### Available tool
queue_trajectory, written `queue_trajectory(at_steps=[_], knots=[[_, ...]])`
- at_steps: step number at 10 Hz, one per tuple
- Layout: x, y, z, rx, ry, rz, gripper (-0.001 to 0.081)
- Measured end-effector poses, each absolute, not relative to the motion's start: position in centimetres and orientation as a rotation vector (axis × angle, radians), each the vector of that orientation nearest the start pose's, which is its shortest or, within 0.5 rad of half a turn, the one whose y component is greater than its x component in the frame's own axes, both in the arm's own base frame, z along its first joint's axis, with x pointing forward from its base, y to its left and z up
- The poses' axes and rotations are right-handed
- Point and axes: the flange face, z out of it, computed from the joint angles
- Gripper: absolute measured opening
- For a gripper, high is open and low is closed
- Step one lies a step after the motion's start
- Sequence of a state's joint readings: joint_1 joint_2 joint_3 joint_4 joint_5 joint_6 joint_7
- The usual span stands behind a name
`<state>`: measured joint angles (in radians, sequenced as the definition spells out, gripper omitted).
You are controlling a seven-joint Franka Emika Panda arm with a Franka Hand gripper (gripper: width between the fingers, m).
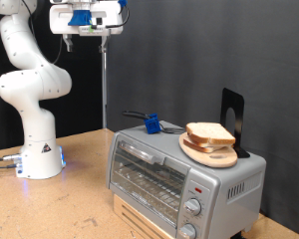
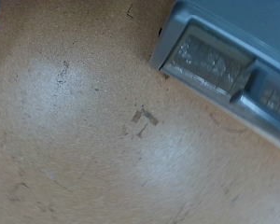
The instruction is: Make a piece of toast with the oven
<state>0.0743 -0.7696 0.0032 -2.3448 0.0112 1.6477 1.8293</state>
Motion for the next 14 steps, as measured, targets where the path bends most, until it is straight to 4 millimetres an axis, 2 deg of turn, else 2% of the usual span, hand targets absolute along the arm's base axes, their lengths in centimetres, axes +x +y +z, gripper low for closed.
queue_trajectory(at_steps=[2,4,5,7,9,10,11,13,14], knots=[[31.6,2.6,60.2,-2.245,2.085,-0.043,0.08],[32.0,2.4,59.8,-2.471,1.82,-0.031,0.08],[31.9,2.4,59.8,-2.429,1.875,-0.031,0.08],[32.6,2.6,59.9,-2.555,1.565,-0.028,0.08],[34.8,2.0,59.0,-2.7,1.269,0.013,0.08],[36.5,2.2,58.8,-2.76,1.188,0.056,0.08],[36.3,2.1,58.9,-2.742,1.216,0.047,0.08],[35.9,2.6,58.8,-2.688,1.154,0.028,0.08],[36.4,2.8,58.1,-2.666,1.155,-0.013,0.08]])
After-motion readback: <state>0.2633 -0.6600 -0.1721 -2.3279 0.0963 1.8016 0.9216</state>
